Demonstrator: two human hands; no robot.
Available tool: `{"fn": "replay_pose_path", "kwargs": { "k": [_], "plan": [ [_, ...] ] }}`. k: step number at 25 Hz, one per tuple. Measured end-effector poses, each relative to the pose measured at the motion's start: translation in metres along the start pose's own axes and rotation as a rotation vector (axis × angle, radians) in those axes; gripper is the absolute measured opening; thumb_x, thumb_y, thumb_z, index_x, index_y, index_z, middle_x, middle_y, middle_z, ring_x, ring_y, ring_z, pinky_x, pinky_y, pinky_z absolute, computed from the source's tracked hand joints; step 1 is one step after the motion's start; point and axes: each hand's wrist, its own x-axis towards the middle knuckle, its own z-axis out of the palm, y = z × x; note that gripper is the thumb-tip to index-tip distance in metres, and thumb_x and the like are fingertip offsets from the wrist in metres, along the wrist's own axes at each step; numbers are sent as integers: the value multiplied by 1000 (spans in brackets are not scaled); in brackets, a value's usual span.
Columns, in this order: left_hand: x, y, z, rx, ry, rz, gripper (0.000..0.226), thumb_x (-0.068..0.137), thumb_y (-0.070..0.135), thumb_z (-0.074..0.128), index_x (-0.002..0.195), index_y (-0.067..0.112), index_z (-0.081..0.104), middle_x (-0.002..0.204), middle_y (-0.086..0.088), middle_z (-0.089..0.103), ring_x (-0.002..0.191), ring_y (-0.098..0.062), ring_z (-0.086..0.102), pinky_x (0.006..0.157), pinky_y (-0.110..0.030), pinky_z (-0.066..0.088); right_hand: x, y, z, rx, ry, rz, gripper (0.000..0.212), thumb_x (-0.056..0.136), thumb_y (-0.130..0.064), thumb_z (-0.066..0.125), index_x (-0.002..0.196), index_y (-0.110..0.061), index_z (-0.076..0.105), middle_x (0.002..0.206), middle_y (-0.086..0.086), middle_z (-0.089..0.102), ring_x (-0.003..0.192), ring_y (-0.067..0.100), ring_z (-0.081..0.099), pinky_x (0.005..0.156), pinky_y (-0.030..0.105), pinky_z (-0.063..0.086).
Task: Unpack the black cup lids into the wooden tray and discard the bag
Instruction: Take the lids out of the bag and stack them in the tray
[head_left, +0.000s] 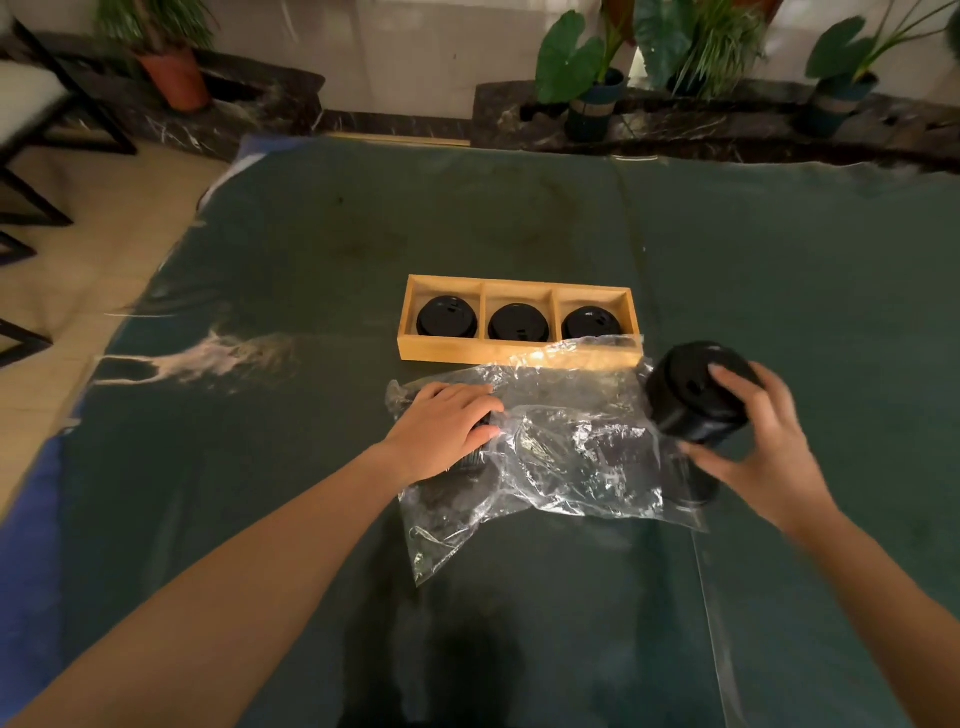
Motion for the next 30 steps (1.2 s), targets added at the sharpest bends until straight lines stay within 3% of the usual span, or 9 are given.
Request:
{"fn": "replay_pose_path", "kwargs": {
  "k": [2,5,7,9,11,20,25,27,30],
  "plan": [
    [1,-1,1,-11,11,4,32,96,38,40,122,22,51,139,-1,51,126,-20,47,106,-38,28,31,-14,-3,39,70,-10,89,59,-9,86,135,-20,41,141,17,34,130,13,34,106,6,22],
    [2,-2,2,-12,16,13,34,96,40,39,121,21,52,138,-1,51,125,-20,47,106,-37,27,84,-50,19,135,97,-41,86,65,-20,83,137,-26,37,144,15,30,131,12,30,104,0,17],
    [6,-2,2,-11,-5,3,35,96,40,37,122,21,50,138,-2,50,126,-21,46,106,-39,27,120,-78,49,174,46,-69,83,66,-21,82,136,-26,38,144,16,30,132,17,30,107,8,20],
    [11,-2,1,-14,-24,-8,36,97,40,35,123,20,50,137,-3,51,127,-22,45,106,-41,28,151,-105,85,144,-54,-110,81,67,-21,80,136,-24,39,143,17,30,133,30,31,112,31,26],
    [13,-2,0,-22,-30,-15,36,97,40,35,123,20,51,136,-3,52,126,-23,46,104,-42,30,172,-124,121,84,-163,-112,80,69,-21,79,137,-23,37,144,19,29,131,37,31,109,43,28],
    [16,-6,1,-35,3,-14,37,97,39,37,120,15,53,129,-6,57,120,-25,50,100,-42,31,185,-145,218,25,-315,22,78,74,-20,76,138,-27,32,148,17,19,132,38,28,106,48,34],
    [16,-8,3,17,0,-6,42,97,40,33,125,13,50,128,-9,57,120,-27,49,100,-42,31,179,-145,235,-201,-340,-29,62,91,-47,49,145,-25,26,158,15,6,142,35,13,110,50,29],
    [16,-9,4,20,4,-5,42,98,41,33,125,14,49,129,-9,57,121,-26,48,101,-41,31,179,-141,233,-298,-256,-112,54,96,-47,34,144,-23,30,157,11,14,141,32,17,112,48,24],
    [17,-10,6,6,8,-4,40,97,41,33,125,16,49,130,-7,56,121,-25,48,103,-41,30,179,-137,231,-317,-212,-182,46,99,-35,36,141,-17,37,146,9,35,136,28,28,111,43,30]
  ]
}}
